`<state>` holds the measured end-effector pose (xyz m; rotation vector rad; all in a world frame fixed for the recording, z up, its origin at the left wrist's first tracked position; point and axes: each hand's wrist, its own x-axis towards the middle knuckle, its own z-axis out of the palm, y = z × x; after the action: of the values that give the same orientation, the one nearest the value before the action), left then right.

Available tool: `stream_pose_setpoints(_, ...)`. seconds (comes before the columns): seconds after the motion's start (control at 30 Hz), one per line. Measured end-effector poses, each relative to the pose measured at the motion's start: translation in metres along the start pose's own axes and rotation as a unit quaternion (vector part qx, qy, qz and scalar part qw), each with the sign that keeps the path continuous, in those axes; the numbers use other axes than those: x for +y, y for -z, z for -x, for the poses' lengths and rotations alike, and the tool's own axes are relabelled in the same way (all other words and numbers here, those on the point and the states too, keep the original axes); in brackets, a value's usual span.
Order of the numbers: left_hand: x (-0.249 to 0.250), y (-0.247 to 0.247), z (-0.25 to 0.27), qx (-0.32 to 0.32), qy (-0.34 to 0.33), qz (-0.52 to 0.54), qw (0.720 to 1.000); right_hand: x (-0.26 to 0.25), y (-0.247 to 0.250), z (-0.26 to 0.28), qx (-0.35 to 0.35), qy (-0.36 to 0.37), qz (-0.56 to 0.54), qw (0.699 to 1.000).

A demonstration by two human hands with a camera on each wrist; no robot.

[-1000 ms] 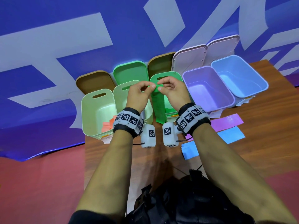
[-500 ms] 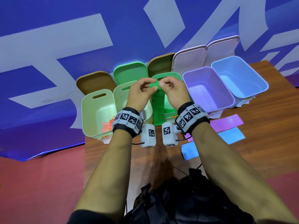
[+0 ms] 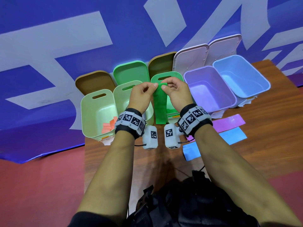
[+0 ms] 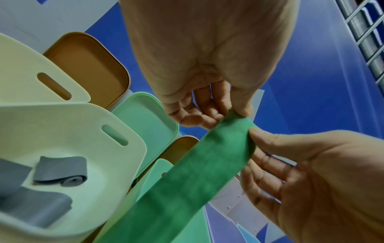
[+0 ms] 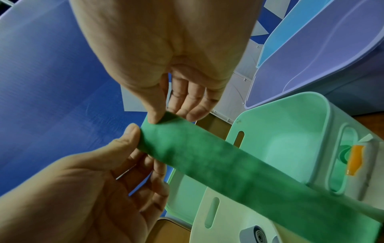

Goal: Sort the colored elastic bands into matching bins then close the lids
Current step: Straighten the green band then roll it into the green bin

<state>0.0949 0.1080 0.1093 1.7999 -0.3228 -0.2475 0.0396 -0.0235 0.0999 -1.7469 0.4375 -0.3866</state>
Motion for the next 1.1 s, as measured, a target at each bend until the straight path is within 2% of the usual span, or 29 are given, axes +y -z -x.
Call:
stream_pose_setpoints(0.2,-0.003,-0.004,0.003,0.015,0.013,0.016,1.0,0.005,0.0,-0.002,-0.007,-0.014,0.016,1.0)
stream_pose_setpoints(0.33,-0.005,-0.005,0.002,0.002,-0.016,0.052,0.999,0.008,0.002,0.0,-0.011,-0.006,0.037,0.999)
stream_pose_setpoints(0.5,-0.01,-0.006,-0.001,0.008,-0.019,0.014,1.0,0.008,0.002,0.004,-0.012,0.002,0.071,0.997)
stream_pose_setpoints(0.63,-0.011,-0.006,-0.001,0.019,-0.02,-0.006,1.0,0.008,0.0,0.005,-0.013,-0.009,0.004,1.0)
stream_pose_setpoints(0.73,-0.01,-0.005,0.001,0.019,-0.014,-0.02,1.0,0.009,-0.002,0.004,-0.028,0.018,-0.013,0.999)
stream_pose_setpoints(0.9,-0.008,-0.004,0.005,0.014,0.009,0.011,1.0,0.011,-0.002,0.003,-0.015,0.02,0.01,1.0)
stream_pose_setpoints(1.0,-0.006,-0.004,0.007,-0.001,-0.014,0.064,0.998,0.014,-0.001,0.004,-0.006,0.023,0.028,0.999)
stream_pose_setpoints(1.1,-0.01,-0.005,0.007,0.001,-0.024,0.052,0.998,0.013,0.001,0.006,-0.005,0.026,0.049,0.998)
